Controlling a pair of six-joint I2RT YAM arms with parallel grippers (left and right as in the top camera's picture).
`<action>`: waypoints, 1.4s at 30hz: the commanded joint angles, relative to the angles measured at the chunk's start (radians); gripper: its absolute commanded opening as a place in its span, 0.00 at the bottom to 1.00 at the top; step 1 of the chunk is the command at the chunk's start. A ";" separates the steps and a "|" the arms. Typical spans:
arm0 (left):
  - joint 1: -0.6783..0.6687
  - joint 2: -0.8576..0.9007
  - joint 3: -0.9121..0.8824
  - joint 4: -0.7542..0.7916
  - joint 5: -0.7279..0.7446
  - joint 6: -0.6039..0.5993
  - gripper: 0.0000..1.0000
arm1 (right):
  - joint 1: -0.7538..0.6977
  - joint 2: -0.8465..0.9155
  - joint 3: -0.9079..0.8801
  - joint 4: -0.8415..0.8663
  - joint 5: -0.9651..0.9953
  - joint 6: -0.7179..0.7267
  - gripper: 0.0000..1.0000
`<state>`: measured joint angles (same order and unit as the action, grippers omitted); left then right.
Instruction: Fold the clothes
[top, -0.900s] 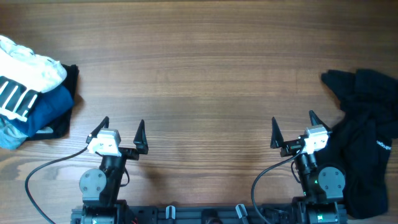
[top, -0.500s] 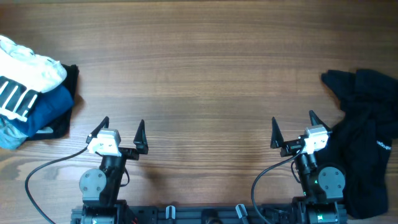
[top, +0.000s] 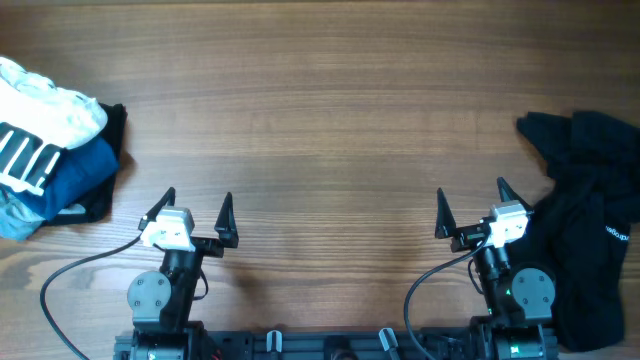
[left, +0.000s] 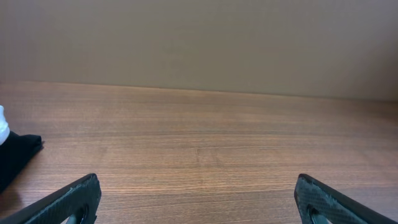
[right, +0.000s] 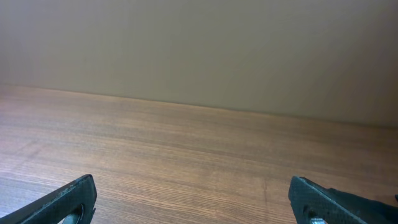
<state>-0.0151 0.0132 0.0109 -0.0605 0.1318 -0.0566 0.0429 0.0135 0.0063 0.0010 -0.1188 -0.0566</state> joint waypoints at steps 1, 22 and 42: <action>-0.006 -0.006 -0.005 -0.003 0.005 0.016 1.00 | -0.005 0.000 0.000 0.005 0.006 0.011 1.00; -0.006 -0.006 -0.005 -0.004 0.005 0.016 1.00 | -0.005 0.000 0.000 0.005 0.006 0.011 1.00; -0.006 -0.006 -0.005 -0.003 0.005 0.016 1.00 | -0.005 0.000 0.000 0.005 0.006 0.035 1.00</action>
<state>-0.0151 0.0132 0.0109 -0.0605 0.1318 -0.0566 0.0429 0.0135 0.0063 0.0010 -0.1192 -0.0532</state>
